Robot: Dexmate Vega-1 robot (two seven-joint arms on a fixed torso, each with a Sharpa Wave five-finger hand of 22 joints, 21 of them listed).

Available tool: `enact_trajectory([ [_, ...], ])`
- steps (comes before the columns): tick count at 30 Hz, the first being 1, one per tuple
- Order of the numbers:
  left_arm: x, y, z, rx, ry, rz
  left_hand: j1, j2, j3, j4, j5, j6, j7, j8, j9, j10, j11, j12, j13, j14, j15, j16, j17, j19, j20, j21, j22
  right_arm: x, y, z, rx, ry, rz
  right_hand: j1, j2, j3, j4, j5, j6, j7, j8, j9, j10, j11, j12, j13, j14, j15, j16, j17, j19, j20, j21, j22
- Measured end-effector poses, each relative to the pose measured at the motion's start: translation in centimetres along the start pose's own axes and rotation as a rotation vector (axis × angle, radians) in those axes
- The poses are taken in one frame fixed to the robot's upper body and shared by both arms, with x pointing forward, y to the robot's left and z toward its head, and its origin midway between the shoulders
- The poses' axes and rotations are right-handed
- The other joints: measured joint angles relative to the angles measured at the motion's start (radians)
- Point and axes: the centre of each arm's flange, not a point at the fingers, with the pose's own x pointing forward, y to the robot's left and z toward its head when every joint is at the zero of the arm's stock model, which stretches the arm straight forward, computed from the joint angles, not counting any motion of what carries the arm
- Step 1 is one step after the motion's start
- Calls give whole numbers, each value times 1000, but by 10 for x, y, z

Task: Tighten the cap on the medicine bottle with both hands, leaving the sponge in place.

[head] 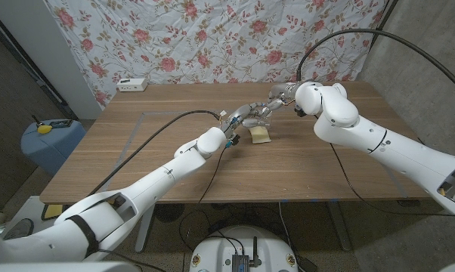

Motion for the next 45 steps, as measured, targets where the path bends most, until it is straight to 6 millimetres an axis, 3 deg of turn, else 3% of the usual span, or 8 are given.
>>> enact_trajectory([
  [24, 4, 0, 0, 2, -4, -9, -8, 3, 3, -3, 0, 0, 0, 0, 0, 0, 0, 0, 0, 0, 0, 0, 0, 0, 0, 0, 0, 6, 1, -1, -2, 4, -18, 21, 3, 17, 8, 0, 54, -14, 15, 0, 26, -12, 6, -3, 27, -9, 0, 5, 19, -8, 0, 0],
  [45, 8, 1, -2, 0, -1, -16, -6, 5, 7, 1, 0, 0, -11, 0, 0, 0, 0, 0, 0, 0, 0, 0, 0, 0, 0, 0, 0, 11, 1, -5, 0, 9, -26, 29, 3, 29, 10, 0, 120, -30, 44, -3, 44, -20, 6, -2, 45, -20, 8, 9, 36, -7, 0, 0],
])
